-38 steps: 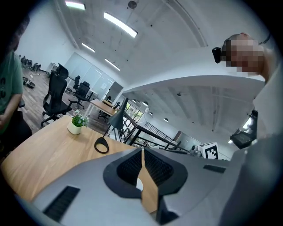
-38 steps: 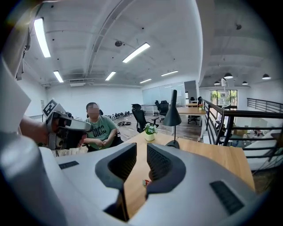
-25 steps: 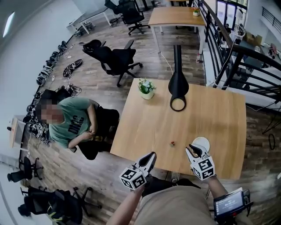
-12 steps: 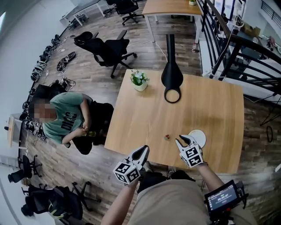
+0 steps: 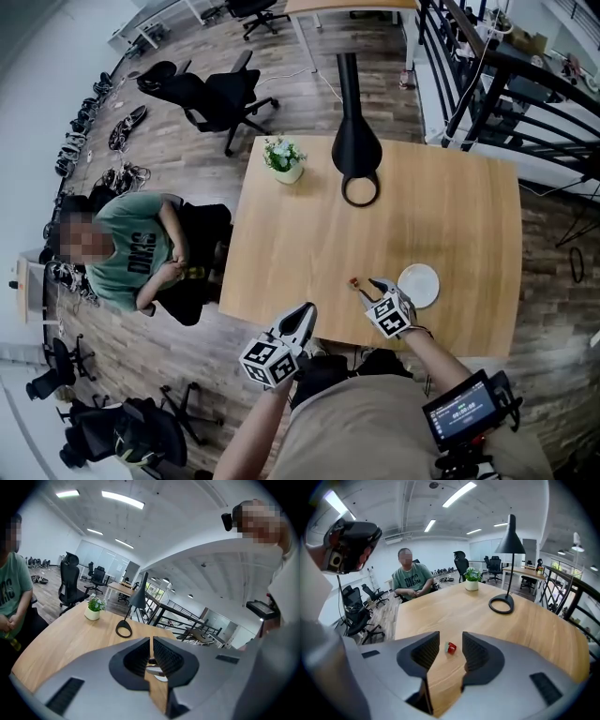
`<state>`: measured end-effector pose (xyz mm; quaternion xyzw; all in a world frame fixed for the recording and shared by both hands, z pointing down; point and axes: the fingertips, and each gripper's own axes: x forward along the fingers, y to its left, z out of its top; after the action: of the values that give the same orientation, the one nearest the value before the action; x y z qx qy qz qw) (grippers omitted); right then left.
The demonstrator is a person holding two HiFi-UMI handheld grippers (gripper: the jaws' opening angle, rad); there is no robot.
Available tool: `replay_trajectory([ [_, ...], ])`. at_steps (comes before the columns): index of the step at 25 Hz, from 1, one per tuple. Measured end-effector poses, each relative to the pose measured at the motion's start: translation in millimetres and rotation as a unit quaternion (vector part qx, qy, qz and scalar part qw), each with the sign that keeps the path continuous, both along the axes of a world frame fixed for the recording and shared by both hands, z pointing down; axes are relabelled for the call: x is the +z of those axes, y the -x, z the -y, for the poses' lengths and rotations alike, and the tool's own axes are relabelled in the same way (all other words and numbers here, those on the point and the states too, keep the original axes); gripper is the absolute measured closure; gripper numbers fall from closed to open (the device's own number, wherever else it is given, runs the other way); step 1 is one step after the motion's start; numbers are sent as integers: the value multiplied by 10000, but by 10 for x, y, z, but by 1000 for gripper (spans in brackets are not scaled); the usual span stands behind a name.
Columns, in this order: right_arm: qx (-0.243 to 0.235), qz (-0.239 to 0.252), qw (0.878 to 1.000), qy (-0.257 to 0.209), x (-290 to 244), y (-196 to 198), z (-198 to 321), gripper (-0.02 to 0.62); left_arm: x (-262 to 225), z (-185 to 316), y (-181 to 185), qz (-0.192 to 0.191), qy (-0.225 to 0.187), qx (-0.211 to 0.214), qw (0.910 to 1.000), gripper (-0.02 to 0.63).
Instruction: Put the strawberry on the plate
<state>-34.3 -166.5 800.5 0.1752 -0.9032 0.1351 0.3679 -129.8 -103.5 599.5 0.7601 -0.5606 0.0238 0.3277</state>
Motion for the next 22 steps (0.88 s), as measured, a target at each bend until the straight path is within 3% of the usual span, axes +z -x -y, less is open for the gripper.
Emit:
replay_trajectory([
  [10,-415,-571,9973,180,853,381,-9,461,192,156,85,4,240,87,9997,600],
  [22,-542,-972,9931,357,1378,548,-49,423,290,151,90,-18,419,210,9989,600],
])
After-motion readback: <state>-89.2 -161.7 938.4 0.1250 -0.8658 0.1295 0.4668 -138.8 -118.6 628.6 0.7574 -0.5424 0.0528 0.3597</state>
